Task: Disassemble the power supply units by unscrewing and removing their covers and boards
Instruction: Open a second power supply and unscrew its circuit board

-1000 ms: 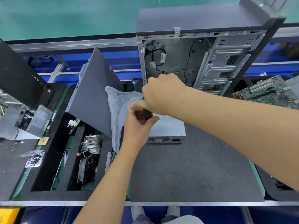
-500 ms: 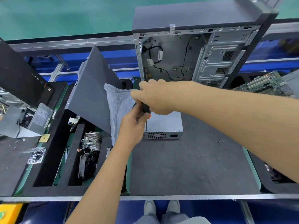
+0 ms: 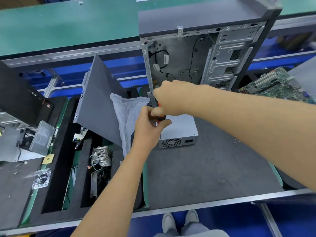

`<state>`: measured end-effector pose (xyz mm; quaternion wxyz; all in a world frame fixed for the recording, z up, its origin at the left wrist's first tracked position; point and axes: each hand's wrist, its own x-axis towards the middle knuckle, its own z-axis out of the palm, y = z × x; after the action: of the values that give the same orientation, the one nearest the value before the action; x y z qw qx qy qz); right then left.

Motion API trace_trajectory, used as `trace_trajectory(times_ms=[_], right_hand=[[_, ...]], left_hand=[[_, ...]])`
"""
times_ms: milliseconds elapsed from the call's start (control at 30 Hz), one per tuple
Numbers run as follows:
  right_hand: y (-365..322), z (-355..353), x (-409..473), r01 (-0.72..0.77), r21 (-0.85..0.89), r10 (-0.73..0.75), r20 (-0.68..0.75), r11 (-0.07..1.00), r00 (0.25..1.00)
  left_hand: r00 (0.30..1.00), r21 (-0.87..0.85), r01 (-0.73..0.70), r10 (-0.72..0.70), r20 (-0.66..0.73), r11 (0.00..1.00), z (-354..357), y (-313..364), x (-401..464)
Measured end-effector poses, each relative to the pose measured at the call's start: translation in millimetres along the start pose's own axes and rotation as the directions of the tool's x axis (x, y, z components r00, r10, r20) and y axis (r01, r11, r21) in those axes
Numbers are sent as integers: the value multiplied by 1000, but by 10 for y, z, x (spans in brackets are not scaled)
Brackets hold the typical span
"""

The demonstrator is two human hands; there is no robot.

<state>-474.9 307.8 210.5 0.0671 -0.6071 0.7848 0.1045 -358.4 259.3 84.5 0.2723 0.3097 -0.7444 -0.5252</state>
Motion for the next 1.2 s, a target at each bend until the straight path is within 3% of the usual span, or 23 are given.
trace_trajectory(times_ms=[100,200,300,400,567,767,867,967,1100,1200], right_hand=[[-7,24,-36,69,140,-85,110,988,990],[-55,2,-69,83,119,-99,138,989,986],[-64,-28,-95,51,204,-91,195,978,977],[-53,10,-104,30,262,-72,154,965,985],[-86,49,-77,-145,59,150,-93,988,984],[-75,54,-107,-76,135,71,41,988,997],[-55,38,-120,-60,211,30,141,976,990],[-72,15,-126,-61,258,11,192,964,981],[-78,10,-121,-54,291,7,161,955,987],[-107,-22,-84,-121,120,119,20,985,993]], left_hand=[[997,5,-31,30,66,1000,-60,-37,1],[983,8,-28,27,180,1000,-102,-28,-1],[977,-20,-4,8,211,1000,-135,-40,15],[981,42,-42,33,192,998,-139,-46,57],[997,12,17,-18,74,1000,-16,-75,87],[996,-45,-50,53,67,998,-27,-103,37],[982,-39,-134,138,127,990,-77,-112,4],[978,-28,-112,115,175,993,-71,-136,9],[987,-8,-101,101,124,995,-59,-128,52],[999,-23,-20,21,43,1000,1,-130,94]])
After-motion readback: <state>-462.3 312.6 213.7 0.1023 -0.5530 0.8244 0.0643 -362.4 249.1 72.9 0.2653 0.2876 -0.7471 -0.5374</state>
